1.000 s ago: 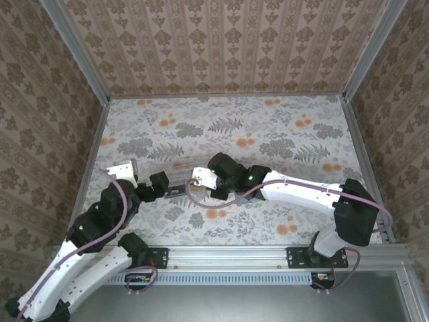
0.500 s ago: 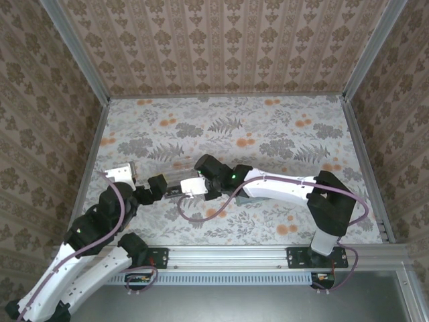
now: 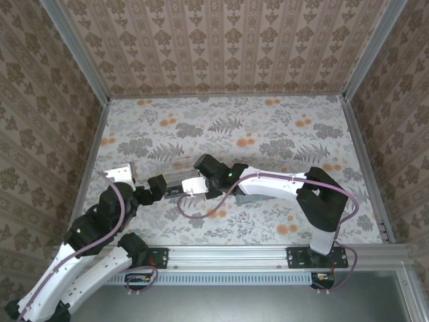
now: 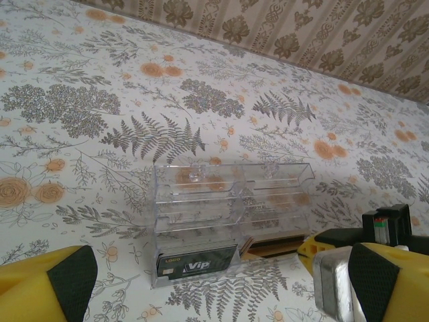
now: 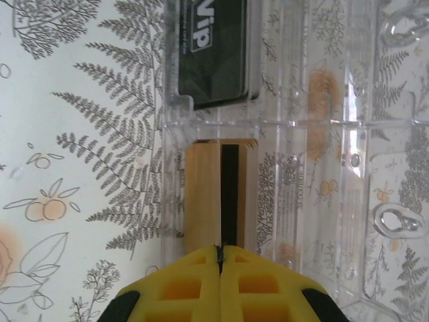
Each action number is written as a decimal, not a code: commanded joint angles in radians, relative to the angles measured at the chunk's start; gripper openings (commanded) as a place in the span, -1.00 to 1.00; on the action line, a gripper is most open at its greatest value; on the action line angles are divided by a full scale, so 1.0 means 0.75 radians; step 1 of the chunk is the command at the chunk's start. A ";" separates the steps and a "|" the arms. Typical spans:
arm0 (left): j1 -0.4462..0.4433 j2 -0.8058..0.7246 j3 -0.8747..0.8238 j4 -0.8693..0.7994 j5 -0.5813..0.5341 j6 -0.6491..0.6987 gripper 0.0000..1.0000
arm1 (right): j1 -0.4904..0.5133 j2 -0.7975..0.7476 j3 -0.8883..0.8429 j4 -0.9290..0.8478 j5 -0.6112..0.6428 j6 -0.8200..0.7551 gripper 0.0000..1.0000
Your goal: Take the credit cards out of the card holder
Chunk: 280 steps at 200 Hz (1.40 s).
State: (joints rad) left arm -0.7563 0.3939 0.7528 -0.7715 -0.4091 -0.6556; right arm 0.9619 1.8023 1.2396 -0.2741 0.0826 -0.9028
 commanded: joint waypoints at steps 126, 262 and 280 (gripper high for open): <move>0.010 -0.004 -0.016 -0.010 -0.033 -0.003 1.00 | -0.016 0.127 0.057 0.121 0.074 0.097 -0.62; 0.010 0.057 -0.016 0.027 0.058 0.039 1.00 | -0.041 -0.011 -0.013 0.298 0.232 0.335 -0.51; 0.010 0.098 -0.014 0.042 0.105 0.049 1.00 | -0.081 -0.097 -0.030 0.265 0.242 0.576 -0.48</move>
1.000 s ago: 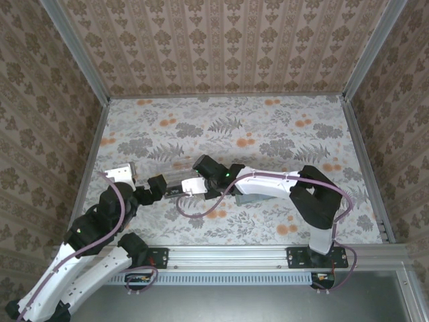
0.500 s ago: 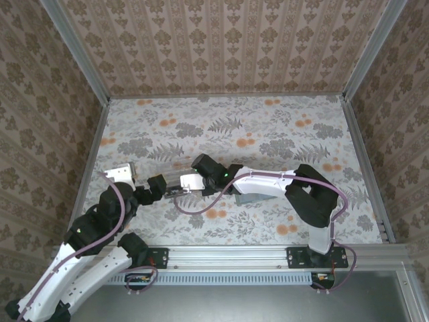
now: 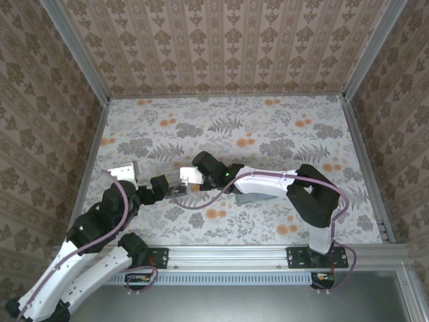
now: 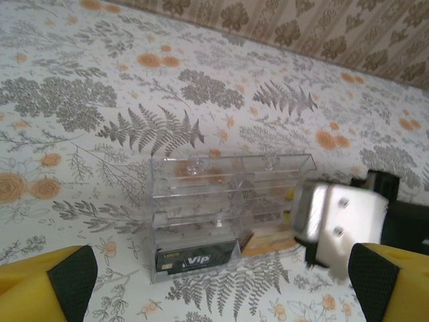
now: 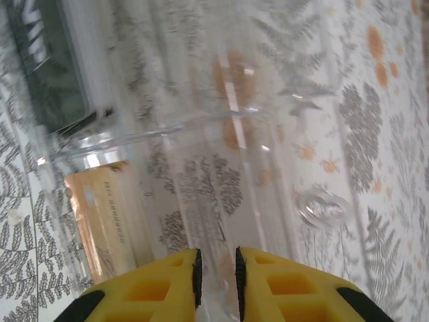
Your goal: Take the credit cards out of the card holder
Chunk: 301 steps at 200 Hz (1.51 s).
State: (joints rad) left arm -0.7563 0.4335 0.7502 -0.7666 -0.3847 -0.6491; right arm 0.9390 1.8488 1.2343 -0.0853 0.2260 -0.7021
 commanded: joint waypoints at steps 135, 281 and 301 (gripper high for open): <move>-0.031 0.434 -0.054 0.393 0.417 -0.111 1.00 | -0.489 -0.856 -0.637 -0.148 -0.010 1.577 0.14; -0.275 1.085 0.127 0.663 0.439 -0.184 0.87 | -0.751 -0.639 -0.852 -0.090 -0.243 1.804 -0.40; -0.284 1.138 0.153 0.674 0.450 -0.180 0.86 | -0.767 -0.640 -0.897 -0.055 -0.270 1.818 -0.39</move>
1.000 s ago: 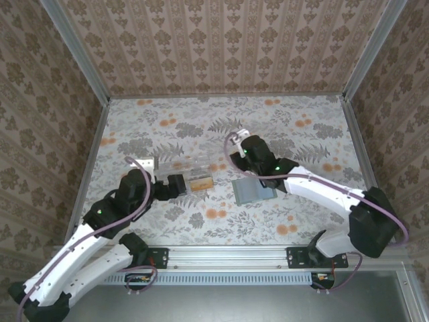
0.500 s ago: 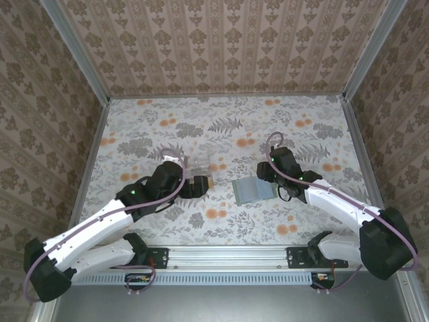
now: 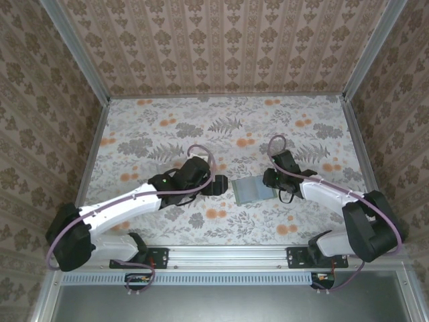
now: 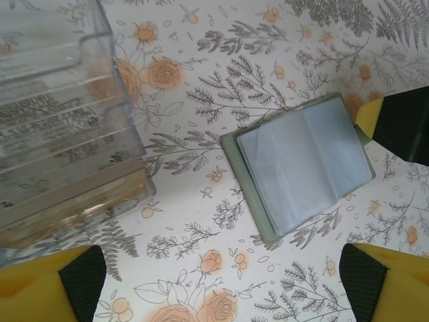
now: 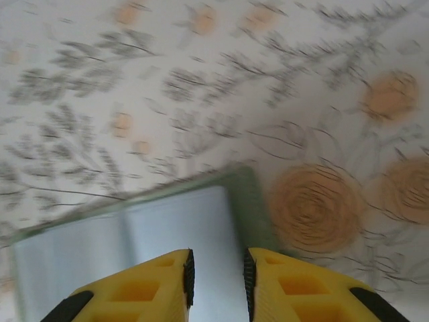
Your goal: Take the credit cards out of the card holder
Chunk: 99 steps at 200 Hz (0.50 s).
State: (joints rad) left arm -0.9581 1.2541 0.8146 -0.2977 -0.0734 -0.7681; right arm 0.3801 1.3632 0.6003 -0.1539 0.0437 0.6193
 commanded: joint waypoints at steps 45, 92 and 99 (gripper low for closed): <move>-0.029 0.156 0.132 0.074 0.034 -0.025 0.91 | -0.022 -0.024 -0.097 0.030 -0.057 0.078 -0.35; -0.057 0.240 0.188 0.070 0.051 -0.033 0.84 | -0.002 0.027 -0.152 0.096 -0.186 0.155 -0.42; -0.058 0.249 0.190 0.070 0.056 -0.031 0.84 | 0.013 0.027 -0.157 0.107 -0.201 0.167 -0.43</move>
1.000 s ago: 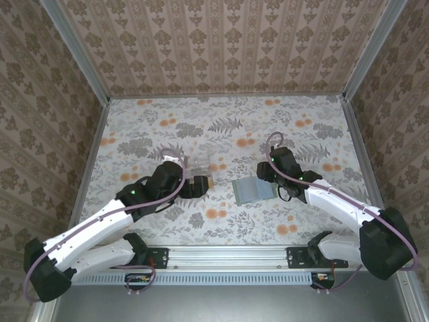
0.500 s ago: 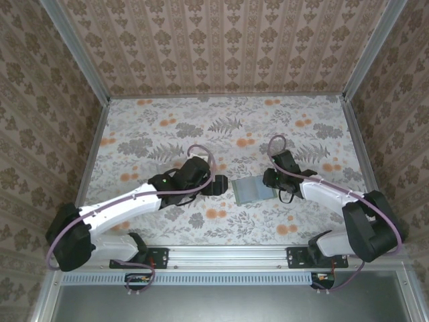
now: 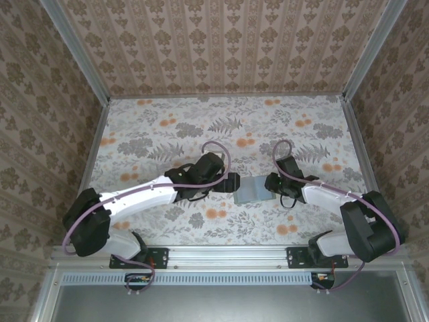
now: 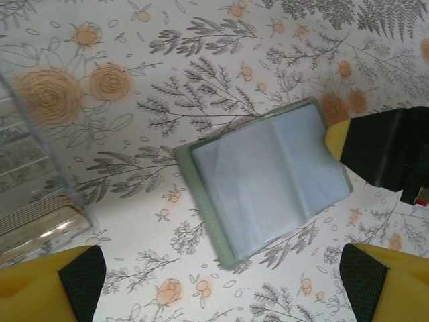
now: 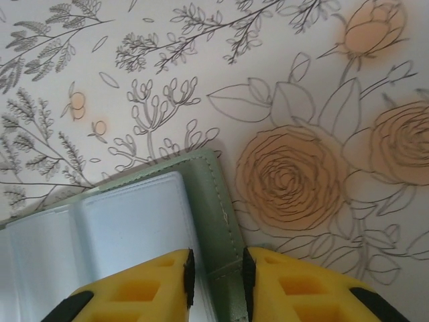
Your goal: Take the credit cards out of the card holder
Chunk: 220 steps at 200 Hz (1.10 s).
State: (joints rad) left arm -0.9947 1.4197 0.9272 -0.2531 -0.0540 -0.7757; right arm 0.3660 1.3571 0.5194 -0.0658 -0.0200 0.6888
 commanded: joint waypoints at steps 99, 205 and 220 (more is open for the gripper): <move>-0.014 0.249 0.102 0.101 0.131 -0.075 0.54 | 0.140 -0.125 -0.062 -0.125 -0.018 0.119 -0.40; -0.061 0.382 0.095 0.161 0.160 -0.187 0.51 | 0.142 -0.062 -0.083 -0.059 -0.065 0.121 -0.39; -0.064 0.377 0.089 0.154 0.155 -0.194 0.52 | 0.142 -0.082 -0.088 -0.075 -0.057 0.123 -0.39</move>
State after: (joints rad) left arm -1.0325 1.7084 0.9833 -0.1547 0.0494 -0.8936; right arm 0.4656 1.2919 0.4686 -0.0830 -0.0525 0.7635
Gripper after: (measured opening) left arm 0.759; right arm 0.306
